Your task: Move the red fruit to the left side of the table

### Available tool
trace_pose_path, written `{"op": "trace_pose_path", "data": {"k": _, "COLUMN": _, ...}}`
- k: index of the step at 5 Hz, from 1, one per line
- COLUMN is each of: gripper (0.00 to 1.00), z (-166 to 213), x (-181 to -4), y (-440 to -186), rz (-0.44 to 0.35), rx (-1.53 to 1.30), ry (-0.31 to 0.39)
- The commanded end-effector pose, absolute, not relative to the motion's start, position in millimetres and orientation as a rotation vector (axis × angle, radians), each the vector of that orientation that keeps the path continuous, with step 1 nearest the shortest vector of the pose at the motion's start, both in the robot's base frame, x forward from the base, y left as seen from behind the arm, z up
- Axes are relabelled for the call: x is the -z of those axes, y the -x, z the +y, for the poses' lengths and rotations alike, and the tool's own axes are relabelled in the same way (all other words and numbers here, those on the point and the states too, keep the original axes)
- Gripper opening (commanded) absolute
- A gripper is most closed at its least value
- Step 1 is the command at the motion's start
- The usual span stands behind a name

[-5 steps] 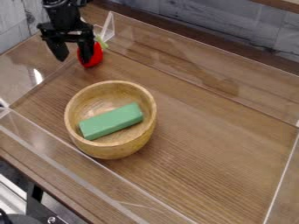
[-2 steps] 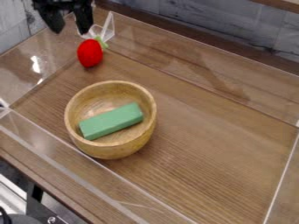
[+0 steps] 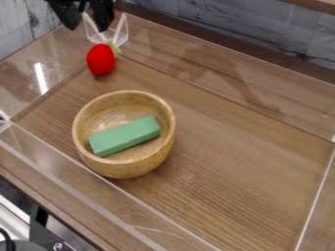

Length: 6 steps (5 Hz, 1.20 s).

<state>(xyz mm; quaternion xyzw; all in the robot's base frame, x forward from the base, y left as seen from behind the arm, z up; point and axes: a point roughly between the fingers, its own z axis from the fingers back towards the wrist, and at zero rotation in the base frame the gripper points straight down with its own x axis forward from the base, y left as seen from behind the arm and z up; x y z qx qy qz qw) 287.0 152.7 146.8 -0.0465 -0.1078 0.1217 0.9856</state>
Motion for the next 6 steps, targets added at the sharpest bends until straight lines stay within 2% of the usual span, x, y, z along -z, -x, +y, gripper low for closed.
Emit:
{"op": "trace_pose_path", "data": {"k": 1, "gripper": 1.00, "z": 139, "x": -168.8, "y": -288, "rz": -0.266, "rx": -0.172, "ry": 0.078}}
{"op": "trace_pose_path", "data": {"k": 3, "gripper": 1.00, "z": 159, "x": -177.4, "y": -291, "rz": -0.257, "rx": -0.251, "ry": 0.082}}
{"op": "trace_pose_path", "data": {"k": 4, "gripper": 1.00, "z": 169, "x": -171.9, "y": -297, "rz": -0.247, "rx": -0.293, "ry": 0.078}}
{"op": "trace_pose_path", "data": {"k": 5, "gripper": 1.00, "z": 161, "x": -155.2, "y": -295, "rz": -0.239, "rx": -0.352, "ry": 0.072}}
{"op": "trace_pose_path", "data": {"k": 6, "gripper": 1.00, "z": 151, "x": -147.7, "y": -289, "rz": -0.234, "rx": -0.401, "ry": 0.074}}
